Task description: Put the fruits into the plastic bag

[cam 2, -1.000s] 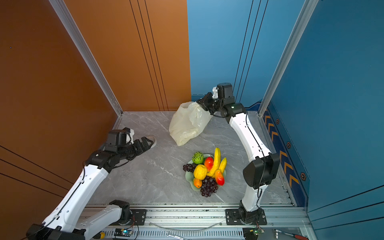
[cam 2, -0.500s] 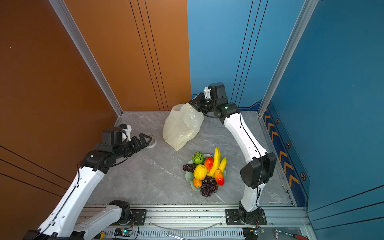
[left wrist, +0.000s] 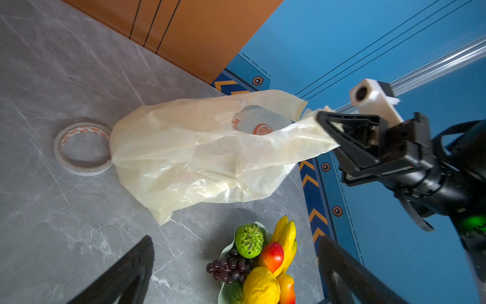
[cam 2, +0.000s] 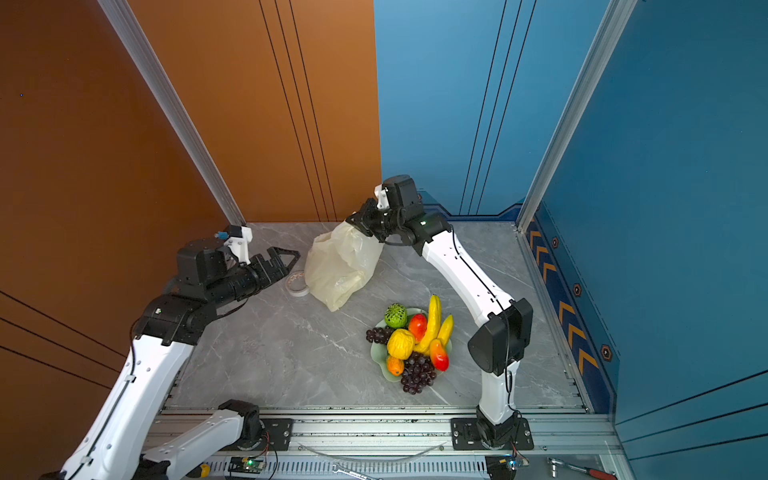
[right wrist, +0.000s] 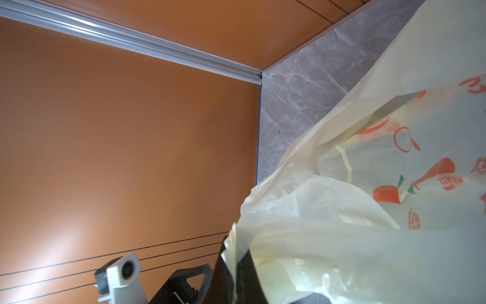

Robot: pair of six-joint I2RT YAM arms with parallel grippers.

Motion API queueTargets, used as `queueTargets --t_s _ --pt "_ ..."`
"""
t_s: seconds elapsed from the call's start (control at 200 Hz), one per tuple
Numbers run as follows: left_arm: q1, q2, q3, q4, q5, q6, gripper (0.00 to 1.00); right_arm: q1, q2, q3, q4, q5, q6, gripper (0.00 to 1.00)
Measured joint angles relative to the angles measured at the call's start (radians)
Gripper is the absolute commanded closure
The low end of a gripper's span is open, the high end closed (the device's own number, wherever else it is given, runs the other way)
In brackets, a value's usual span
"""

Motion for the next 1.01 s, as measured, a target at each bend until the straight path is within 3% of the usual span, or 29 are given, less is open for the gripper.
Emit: queueTargets --t_s 0.185,0.456,0.611,0.861,0.951,1.006 --pt "-0.061 0.042 0.058 0.000 0.009 0.008 0.02 0.066 0.016 0.034 0.000 0.017 0.017 1.00" --pt "-0.084 0.074 0.071 -0.001 0.001 0.015 0.00 0.134 0.014 0.053 0.000 0.064 0.026 1.00" --pt "-0.109 0.101 0.084 0.000 -0.006 0.034 0.06 0.193 0.002 0.053 0.000 0.106 0.041 1.00" --pt "-0.115 0.124 0.084 -0.002 -0.030 0.117 0.28 0.245 -0.052 0.053 0.000 0.161 0.086 1.00" --pt "-0.116 0.138 0.084 -0.002 -0.041 0.130 0.39 0.257 -0.068 0.053 0.001 0.182 0.105 1.00" --pt "-0.118 0.150 0.085 -0.002 -0.047 0.140 0.54 0.267 -0.072 0.051 0.001 0.186 0.115 1.00"
